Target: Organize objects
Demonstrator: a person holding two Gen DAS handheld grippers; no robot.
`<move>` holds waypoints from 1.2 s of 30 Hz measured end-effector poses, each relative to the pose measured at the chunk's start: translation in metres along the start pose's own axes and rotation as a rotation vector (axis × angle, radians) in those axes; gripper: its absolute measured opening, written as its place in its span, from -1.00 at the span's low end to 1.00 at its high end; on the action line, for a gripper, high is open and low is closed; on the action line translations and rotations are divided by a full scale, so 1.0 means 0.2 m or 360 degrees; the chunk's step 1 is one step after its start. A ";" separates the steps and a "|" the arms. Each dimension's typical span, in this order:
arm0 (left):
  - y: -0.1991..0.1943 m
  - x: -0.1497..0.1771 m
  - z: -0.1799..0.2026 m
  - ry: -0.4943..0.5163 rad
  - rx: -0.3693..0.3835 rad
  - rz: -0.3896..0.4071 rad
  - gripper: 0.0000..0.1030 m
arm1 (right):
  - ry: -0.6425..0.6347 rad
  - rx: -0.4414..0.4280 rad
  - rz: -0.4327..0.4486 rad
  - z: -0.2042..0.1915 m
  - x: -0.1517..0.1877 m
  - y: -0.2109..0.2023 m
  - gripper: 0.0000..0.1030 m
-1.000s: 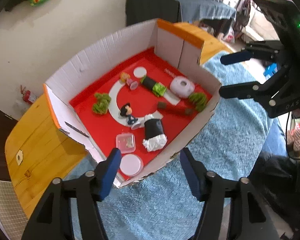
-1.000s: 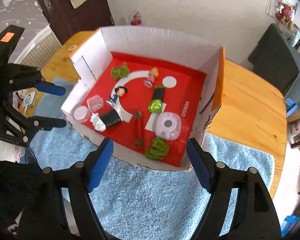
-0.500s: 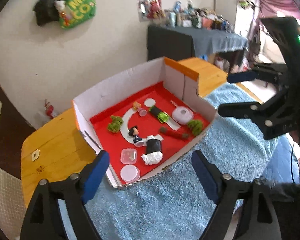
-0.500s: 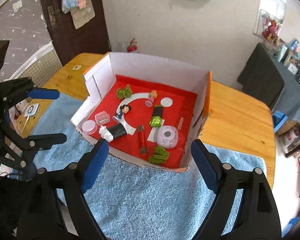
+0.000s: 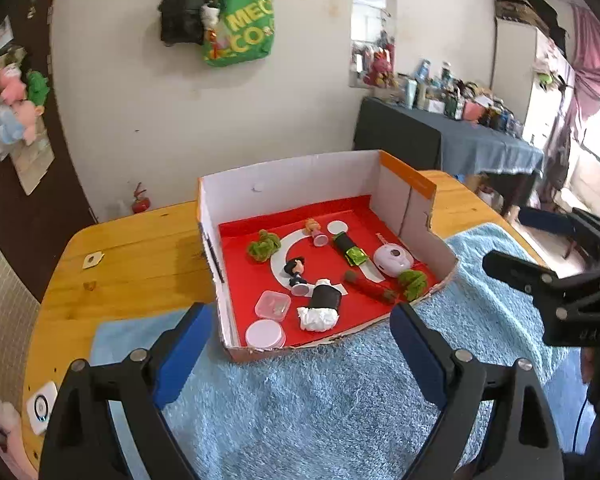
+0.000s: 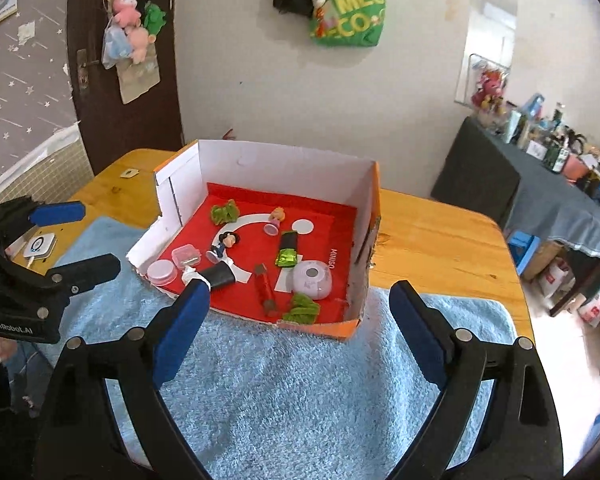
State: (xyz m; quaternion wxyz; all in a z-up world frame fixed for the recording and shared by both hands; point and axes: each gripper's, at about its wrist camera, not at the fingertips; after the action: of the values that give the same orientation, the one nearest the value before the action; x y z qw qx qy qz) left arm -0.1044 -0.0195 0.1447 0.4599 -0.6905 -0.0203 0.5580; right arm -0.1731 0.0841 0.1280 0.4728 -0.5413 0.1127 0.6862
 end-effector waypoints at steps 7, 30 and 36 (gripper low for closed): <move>-0.06 0.10 0.02 -0.0075 -0.0088 0.0111 0.91 | 0.0017 -0.0019 0.0082 -0.04 0.10 -0.02 0.92; 0.30 0.51 0.00 -0.0344 -0.0280 -0.0099 0.98 | 0.0064 0.0152 -0.0214 -0.06 0.49 0.38 0.92; 0.40 0.54 -0.02 -0.0389 -0.0316 -0.0208 0.98 | 0.0142 0.0146 -0.0330 -0.01 0.51 0.46 0.98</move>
State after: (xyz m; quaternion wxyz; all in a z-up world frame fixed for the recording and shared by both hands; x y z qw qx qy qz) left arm -0.0988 -0.0090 0.0107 0.4189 -0.6567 -0.1760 0.6019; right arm -0.2405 0.0885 0.0074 0.5601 -0.5578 0.1084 0.6029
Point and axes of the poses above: each gripper's, at about its wrist camera, not at the fingertips, and y roughly the way its jaws point, z to its right, x to its underside, and after that the axes turned 2 degrees about x, right-handed
